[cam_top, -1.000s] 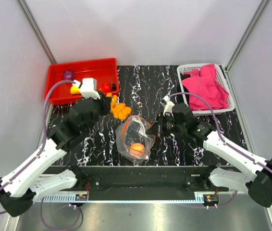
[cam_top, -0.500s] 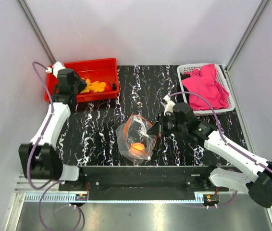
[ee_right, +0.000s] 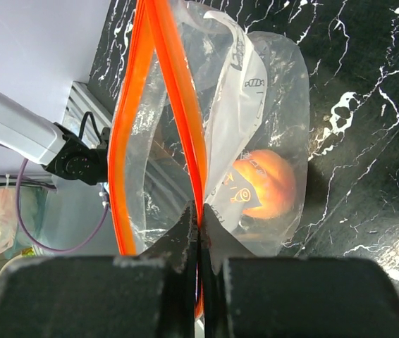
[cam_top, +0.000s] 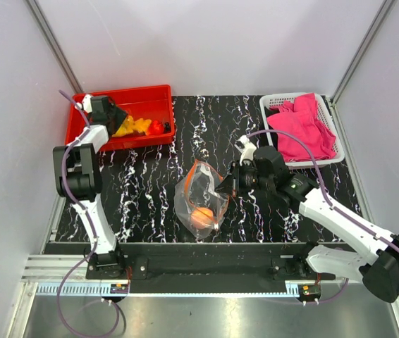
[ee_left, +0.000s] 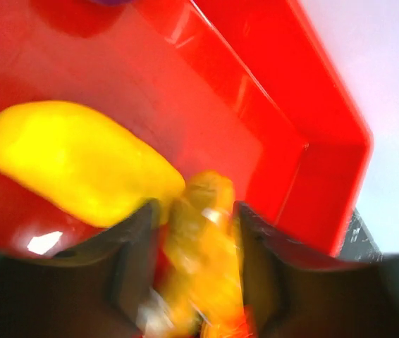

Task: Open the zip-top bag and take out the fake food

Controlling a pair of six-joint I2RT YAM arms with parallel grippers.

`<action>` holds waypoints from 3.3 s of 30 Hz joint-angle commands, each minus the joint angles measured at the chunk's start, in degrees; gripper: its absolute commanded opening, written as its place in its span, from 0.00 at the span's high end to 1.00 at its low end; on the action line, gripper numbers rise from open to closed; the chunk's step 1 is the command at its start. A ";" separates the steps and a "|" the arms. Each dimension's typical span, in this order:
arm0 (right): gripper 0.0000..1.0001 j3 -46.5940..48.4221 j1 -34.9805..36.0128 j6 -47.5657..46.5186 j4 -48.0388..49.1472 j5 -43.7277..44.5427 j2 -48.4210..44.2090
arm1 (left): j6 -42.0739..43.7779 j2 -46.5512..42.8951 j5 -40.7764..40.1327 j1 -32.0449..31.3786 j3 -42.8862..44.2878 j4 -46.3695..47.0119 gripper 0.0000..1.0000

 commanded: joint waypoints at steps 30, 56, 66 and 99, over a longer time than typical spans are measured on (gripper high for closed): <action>1.00 2.24 -0.78 2.51 8.31 -7.07 6.12 | 2.80 -74.85 4.34 -51.99 -44.29 -5.48 0.21; 1.00 7.57 -0.70 -7.40 4.01 -14.87 8.05 | 24.06 -48.12 -7.42 -68.62 -18.80 -35.81 0.44; 1.00 14.54 -0.87 -15.15 2.52 -34.13 16.75 | 33.73 -49.08 1.83 -62.29 -22.74 -33.97 0.58; 1.00 8.21 -2.28 -4.69 1.72 -18.32 15.79 | 19.76 -46.98 1.23 -62.11 -45.61 -5.84 0.34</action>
